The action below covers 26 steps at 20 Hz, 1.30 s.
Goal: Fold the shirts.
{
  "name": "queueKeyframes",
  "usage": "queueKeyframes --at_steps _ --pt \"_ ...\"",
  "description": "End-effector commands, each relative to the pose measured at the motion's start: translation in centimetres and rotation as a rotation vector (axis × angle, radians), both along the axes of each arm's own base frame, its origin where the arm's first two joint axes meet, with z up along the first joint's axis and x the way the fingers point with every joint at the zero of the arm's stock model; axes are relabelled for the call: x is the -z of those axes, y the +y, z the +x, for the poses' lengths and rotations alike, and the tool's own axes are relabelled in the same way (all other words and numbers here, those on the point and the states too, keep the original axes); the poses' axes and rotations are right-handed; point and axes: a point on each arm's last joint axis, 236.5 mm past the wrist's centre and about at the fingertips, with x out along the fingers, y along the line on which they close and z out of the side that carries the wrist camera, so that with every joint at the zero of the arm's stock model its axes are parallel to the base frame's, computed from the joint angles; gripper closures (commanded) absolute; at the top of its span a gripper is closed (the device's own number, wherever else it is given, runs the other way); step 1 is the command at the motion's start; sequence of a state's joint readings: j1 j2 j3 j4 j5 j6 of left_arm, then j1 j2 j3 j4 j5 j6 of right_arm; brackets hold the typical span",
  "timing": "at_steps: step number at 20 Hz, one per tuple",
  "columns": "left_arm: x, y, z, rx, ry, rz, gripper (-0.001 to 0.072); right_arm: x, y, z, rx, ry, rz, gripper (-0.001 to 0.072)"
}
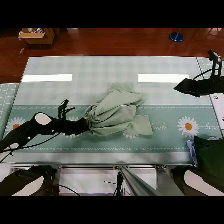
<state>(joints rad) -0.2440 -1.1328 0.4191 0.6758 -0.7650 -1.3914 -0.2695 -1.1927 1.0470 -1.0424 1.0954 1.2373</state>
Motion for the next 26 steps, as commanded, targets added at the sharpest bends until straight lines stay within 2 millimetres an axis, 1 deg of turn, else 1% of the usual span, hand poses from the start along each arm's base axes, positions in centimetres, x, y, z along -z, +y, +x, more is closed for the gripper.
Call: queueKeyframes --at_steps 1,4,5,7,9,11,13,15,18,19,20,21,22,23,24,25,26 --pt "-0.4 -0.2 -0.1 0.024 -0.017 -0.007 0.068 1.3 1.5 0.0 -0.01 0.054 0.091 0.0116" --pt "-2.2 -0.3 0.5 0.024 -0.08 -0.022 0.0681 2.7 5.5 0.5 -0.051 0.118 0.311 0.0114" --pt "-2.7 -0.4 0.6 0.023 -0.099 -0.027 0.068 3.4 6.5 0.7 -0.056 0.143 0.352 0.0114" --pt "-3.7 -0.4 0.9 0.023 -0.132 -0.034 0.068 5.6 8.4 0.6 -0.085 0.198 0.364 0.0114" --pt "-4.2 -0.5 1.0 0.024 -0.151 -0.039 0.068 7.5 11.1 0.3 -0.131 0.244 0.363 0.0115" --pt "-4.3 -0.5 1.0 0.024 -0.154 -0.04 0.068 9.3 14.0 0.0 -0.177 0.265 0.345 0.0114" --pt "-4.3 -0.5 1.0 0.024 -0.154 -0.04 0.068 10.8 16.0 0.6 -0.181 0.252 0.313 0.0115" --pt "-4.3 -0.5 1.0 0.024 -0.154 -0.04 0.068 11.8 17.7 1.5 -0.133 0.243 0.318 0.0114" --pt "-4.3 -0.5 1.0 0.024 -0.154 -0.04 0.068 12.4 20.7 2.8 -0.061 0.234 0.399 0.0124" --pt "-4.3 -0.5 1.0 0.028 -0.157 -0.039 0.068 12.5 21.6 3.1 -0.036 0.232 0.427 0.0167" --pt "-4.3 -0.5 1.0 0.042 -0.168 -0.036 0.068 12.4 22.2 3.6 -0.014 0.222 0.449 0.031" --pt "-4.3 -0.5 1.0 0.054 -0.177 -0.033 0.068 12.1 22.5 4.0 -0.005 0.204 0.459 0.056" --pt "-4.4 -0.5 1.1 0.063 -0.188 -0.032 0.068 11.5 22.8 4.4 0.004 0.197 0.487 0.0686" --pt "-4.9 -0.6 1.4 0.071 -0.209 -0.033 0.068 10.3 22.9 4.8 -0.011 0.18 0.513 0.0686" --pt "-5.8 -0.7 2.0 0.07 -0.238 -0.039 0.0681 8.8 22.8 5.0 -0.05 0.155 0.525 0.0686" --pt "-7.5 -0.9 3.0 0.075 -0.292 -0.046 0.0681 6.8 22.4 5.3 -0.089 0.121 0.535 0.0686" --pt "-9.8 -1.1 4.1 0.082 -0.364 -0.054 0.0681 4.5 21.7 5.7 -0.117 0.081 0.538 0.0686"
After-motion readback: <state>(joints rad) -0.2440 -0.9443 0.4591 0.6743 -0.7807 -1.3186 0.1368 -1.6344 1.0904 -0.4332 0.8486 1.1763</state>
